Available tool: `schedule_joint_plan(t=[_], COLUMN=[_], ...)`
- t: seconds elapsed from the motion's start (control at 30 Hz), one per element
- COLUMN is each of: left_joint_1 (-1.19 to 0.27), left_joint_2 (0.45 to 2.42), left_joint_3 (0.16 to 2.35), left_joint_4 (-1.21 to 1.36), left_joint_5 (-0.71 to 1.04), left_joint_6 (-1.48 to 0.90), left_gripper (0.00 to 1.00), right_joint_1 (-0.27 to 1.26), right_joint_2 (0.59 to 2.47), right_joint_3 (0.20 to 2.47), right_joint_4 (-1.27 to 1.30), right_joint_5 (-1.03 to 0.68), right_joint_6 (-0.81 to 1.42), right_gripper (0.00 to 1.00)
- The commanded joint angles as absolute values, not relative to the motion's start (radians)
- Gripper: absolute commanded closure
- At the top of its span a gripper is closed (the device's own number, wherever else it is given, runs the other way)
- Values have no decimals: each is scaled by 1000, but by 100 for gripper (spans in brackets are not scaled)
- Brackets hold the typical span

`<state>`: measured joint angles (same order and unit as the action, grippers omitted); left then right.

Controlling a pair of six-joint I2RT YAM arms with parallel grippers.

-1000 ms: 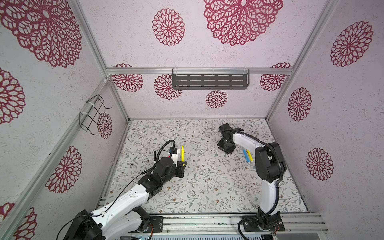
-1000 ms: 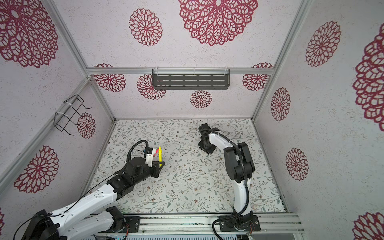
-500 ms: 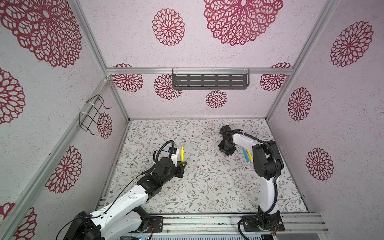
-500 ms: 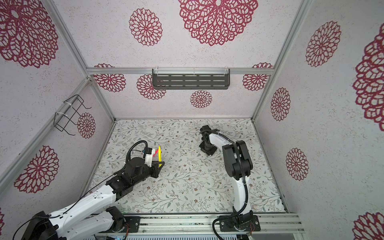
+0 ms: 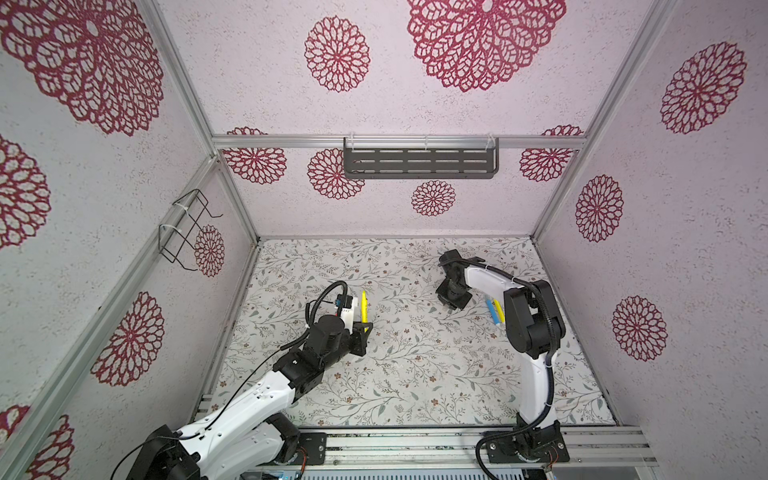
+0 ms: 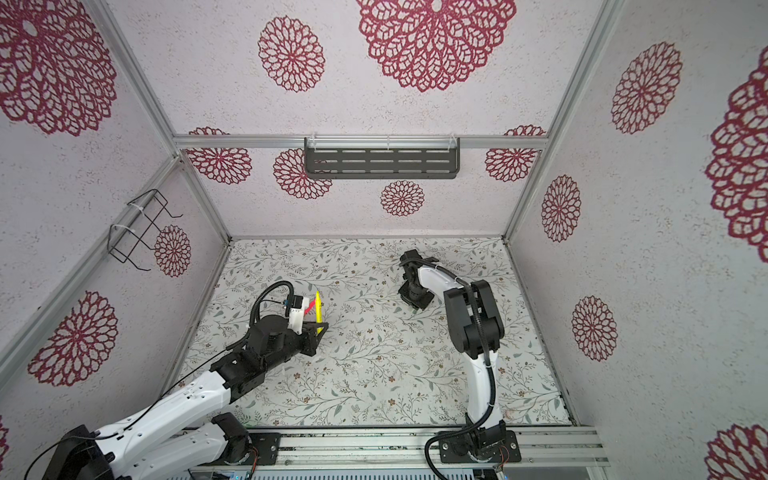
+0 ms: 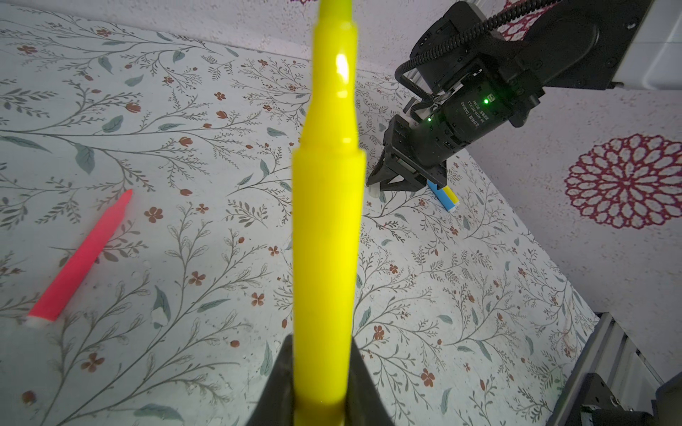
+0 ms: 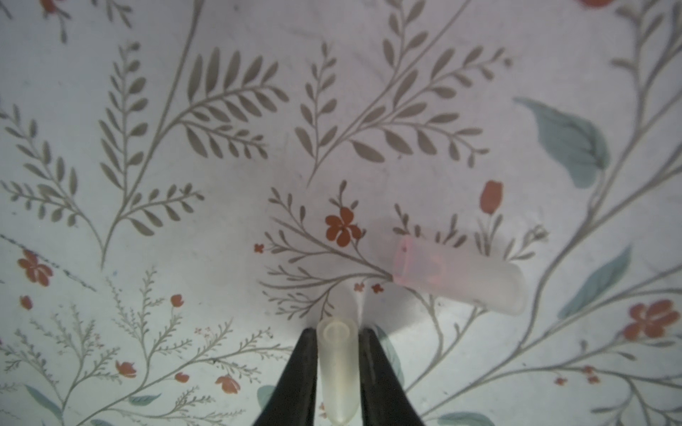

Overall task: Insert the pens into the pen caps
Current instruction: 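Lower the right gripper and close it on the small clear cap, then lift the clear cap and carry it toward the upright yellow highlighter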

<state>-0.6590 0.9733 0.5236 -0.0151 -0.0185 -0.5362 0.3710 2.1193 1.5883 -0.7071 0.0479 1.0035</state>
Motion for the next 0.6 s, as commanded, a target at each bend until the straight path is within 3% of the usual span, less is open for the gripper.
schedule_joint_plan(t=[0.0,0.3,0.57], left_joint_1=[-650,-649,-649], left_joint_2=[956,952,958], left_joint_3=[515,516,516], left_joint_4=[-8,-8,1], left_joint_5=[-37,-33,-19], left_joint_6=[-540,-539,-537], left_gripper=[100,100,100], right_joint_1=[362,362,363], right_joint_2=[2126,2070,1927], right_joint_3=[1584,1487,1392], right_joint_4=[-733,-643,-491], right_joint_5=[64,15,-81], right_joint_6=[985,929,827], right_gripper=[80,100,100])
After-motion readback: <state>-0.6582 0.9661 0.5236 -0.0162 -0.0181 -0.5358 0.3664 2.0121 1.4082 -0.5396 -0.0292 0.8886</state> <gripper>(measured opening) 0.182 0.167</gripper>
